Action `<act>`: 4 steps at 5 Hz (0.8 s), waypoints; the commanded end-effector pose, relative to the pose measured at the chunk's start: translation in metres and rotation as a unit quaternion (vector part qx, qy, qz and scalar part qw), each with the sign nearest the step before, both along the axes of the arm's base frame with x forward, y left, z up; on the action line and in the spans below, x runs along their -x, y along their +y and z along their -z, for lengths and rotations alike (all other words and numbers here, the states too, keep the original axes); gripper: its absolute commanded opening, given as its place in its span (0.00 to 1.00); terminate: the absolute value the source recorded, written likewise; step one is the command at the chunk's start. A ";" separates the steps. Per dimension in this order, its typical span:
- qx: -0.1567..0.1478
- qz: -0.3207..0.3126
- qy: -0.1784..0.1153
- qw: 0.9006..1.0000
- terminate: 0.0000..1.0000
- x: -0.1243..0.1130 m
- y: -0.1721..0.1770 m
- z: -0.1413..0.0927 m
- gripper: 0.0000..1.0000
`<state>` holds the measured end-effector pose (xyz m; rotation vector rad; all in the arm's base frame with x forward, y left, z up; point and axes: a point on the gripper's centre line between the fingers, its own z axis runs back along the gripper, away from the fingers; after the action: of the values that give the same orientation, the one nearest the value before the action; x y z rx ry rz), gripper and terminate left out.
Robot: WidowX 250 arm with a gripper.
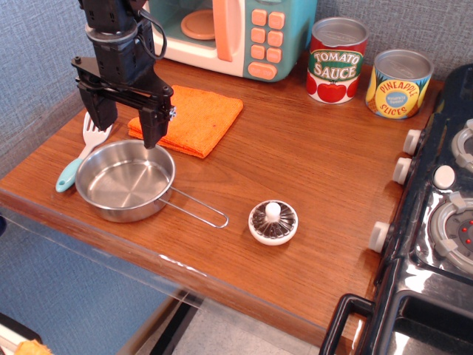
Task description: Slide the orange towel to the right edge of the table
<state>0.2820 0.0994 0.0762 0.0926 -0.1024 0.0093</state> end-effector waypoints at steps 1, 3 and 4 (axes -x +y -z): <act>0.000 0.000 0.000 1.000 0.00 0.000 0.000 0.000 1.00; -0.004 -0.035 -0.015 0.999 0.00 -0.039 0.019 -0.005 1.00; 0.008 -0.054 -0.020 0.998 0.00 -0.066 0.034 0.000 1.00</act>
<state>0.3440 0.1283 0.0592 0.0577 -0.0874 0.1211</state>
